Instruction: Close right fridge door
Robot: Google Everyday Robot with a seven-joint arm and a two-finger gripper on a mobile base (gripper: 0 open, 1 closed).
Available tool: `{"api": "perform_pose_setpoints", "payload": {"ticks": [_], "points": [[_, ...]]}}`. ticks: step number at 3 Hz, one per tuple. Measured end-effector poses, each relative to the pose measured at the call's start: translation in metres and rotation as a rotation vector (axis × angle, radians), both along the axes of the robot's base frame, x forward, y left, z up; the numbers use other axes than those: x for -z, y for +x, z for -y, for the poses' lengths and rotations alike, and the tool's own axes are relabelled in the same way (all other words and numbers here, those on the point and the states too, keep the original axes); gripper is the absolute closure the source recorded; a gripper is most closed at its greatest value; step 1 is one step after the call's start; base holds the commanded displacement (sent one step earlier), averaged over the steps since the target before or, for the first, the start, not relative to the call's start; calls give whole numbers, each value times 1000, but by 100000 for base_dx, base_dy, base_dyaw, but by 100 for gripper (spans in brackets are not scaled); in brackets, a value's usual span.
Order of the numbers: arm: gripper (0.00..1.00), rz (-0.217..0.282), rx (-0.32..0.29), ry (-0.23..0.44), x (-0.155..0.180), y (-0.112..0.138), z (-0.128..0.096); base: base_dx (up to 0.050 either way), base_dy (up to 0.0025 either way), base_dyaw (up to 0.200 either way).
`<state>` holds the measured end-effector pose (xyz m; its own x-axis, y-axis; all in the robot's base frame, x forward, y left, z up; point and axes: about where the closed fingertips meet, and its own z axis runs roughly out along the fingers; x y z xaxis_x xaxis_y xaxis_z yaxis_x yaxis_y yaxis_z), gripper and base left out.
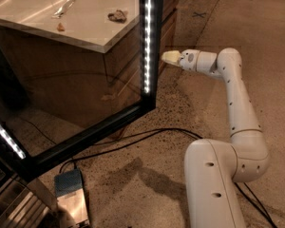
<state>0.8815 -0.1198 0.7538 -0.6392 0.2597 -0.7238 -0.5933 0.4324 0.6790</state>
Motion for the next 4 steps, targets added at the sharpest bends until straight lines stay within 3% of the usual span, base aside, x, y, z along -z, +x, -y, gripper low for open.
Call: {"api": "perform_pose_setpoints", "payload": {"ticks": [1,2,3,4], "points": [[100,0,0,0,0,0,0,0,0,0],[100,39,1,-33,-13,5,-11,0,0,0],[100,68,18,-23,-29,10,-14,0,0,0],[100,68,18,-23,-29,10,-14,5000,0,-2]]}}
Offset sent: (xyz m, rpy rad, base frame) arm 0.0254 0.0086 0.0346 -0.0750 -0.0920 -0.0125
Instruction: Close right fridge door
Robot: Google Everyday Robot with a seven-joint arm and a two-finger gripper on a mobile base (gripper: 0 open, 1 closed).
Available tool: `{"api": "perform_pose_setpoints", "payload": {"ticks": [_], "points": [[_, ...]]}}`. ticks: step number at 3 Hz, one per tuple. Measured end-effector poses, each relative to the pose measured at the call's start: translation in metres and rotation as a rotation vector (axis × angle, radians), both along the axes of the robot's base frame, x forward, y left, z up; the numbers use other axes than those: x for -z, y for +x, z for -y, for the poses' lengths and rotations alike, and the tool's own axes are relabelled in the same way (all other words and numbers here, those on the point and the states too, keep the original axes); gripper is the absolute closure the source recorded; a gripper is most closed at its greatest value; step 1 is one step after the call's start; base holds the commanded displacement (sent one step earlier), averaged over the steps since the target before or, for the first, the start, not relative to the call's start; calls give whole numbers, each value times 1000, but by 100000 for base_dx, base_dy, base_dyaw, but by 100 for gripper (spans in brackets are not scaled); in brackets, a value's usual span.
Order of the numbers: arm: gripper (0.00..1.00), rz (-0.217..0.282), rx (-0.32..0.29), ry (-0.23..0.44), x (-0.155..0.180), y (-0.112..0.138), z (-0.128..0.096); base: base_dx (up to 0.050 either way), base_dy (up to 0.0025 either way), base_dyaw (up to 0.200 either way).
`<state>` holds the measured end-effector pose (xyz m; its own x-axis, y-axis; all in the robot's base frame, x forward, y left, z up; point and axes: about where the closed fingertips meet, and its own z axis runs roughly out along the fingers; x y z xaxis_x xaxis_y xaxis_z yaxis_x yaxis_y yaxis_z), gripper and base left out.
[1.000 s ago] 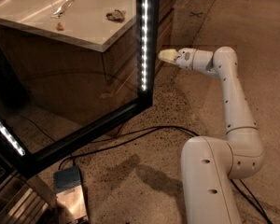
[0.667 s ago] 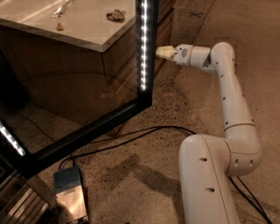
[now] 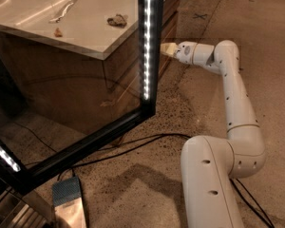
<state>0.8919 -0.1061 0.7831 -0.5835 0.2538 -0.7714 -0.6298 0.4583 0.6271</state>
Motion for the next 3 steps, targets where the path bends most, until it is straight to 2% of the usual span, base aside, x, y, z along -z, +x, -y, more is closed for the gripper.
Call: {"api": "perform_pose_setpoints", "payload": {"ticks": [1,2,3], "points": [[100,0,0,0,0,0,0,4951,-1,33],[100,-1,-1,0,0,0,-1,0,0,0],[100,-23,-31,-41,11,2,-26,0,0,0]]}}
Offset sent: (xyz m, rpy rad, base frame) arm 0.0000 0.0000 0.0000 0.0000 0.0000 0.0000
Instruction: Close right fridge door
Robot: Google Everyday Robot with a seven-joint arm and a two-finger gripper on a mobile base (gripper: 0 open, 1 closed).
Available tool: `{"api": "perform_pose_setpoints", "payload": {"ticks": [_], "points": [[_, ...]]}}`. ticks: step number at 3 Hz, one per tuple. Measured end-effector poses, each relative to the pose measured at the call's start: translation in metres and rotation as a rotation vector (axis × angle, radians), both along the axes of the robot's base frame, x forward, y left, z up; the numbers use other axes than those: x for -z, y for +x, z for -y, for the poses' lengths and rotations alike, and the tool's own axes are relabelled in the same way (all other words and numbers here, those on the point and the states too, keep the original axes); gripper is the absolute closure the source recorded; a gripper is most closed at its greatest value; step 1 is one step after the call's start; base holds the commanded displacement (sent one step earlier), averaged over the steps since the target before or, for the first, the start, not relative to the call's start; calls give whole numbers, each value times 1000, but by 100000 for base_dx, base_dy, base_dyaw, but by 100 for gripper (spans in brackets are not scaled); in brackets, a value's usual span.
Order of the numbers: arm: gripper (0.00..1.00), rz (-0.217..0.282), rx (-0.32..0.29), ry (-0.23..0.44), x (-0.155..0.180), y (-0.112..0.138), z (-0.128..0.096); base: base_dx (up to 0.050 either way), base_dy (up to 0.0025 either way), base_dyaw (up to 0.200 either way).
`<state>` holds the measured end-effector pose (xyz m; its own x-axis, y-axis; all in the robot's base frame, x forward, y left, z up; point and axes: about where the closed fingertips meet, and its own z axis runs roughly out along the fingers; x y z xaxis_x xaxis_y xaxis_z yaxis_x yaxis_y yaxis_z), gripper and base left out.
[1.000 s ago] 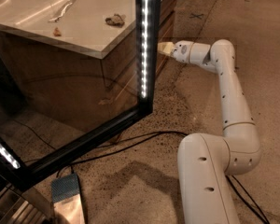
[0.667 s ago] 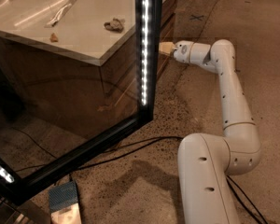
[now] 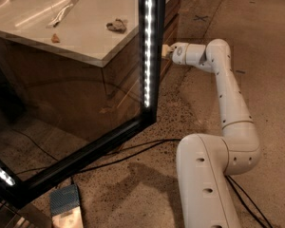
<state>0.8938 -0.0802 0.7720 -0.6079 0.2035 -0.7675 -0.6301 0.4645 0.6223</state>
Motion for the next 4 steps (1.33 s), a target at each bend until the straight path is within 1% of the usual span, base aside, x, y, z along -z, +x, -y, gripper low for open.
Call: {"api": "perform_pose_setpoints", "payload": {"ticks": [1,4], "points": [[100,-53,-106,-89,35,-5,-66,0,0,0],[100,-53,-106,-89,35,-5,-66,-4866,0,1]]}}
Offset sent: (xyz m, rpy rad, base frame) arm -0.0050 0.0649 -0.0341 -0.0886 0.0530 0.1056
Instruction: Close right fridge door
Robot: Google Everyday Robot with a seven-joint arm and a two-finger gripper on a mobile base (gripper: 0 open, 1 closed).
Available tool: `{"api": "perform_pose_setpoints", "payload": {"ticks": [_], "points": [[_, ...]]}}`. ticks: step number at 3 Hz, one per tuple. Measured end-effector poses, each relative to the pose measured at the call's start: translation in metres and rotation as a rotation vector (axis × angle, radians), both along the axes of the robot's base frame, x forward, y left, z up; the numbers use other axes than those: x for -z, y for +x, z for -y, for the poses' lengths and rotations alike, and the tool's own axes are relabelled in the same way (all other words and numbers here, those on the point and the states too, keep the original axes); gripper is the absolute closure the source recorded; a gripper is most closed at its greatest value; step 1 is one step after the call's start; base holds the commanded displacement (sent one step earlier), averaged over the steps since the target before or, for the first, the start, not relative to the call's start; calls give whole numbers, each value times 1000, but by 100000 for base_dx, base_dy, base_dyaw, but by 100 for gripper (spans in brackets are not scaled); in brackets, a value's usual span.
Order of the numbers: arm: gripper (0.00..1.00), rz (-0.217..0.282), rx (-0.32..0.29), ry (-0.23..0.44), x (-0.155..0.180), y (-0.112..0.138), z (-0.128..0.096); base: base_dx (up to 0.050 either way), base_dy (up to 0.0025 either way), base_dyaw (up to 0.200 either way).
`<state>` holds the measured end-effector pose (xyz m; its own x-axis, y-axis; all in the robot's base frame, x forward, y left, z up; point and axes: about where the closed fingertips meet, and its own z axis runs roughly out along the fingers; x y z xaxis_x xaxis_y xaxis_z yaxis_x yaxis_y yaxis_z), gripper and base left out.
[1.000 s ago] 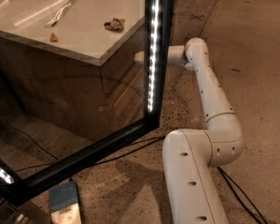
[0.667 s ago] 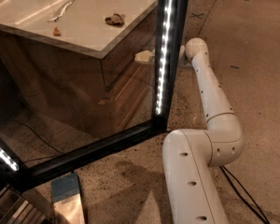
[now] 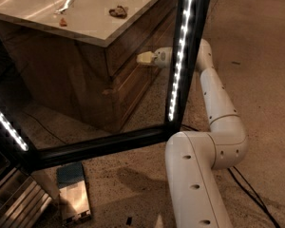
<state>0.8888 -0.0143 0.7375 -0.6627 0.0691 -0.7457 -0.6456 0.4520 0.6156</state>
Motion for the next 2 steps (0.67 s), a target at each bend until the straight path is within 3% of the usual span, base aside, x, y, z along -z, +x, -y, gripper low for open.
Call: {"api": "perform_pose_setpoints", "payload": {"ticks": [1,2], "points": [[100,0,0,0,0,0,0,-4040,233,-11587],[100,0,0,0,0,0,0,-1,3,19972]]}}
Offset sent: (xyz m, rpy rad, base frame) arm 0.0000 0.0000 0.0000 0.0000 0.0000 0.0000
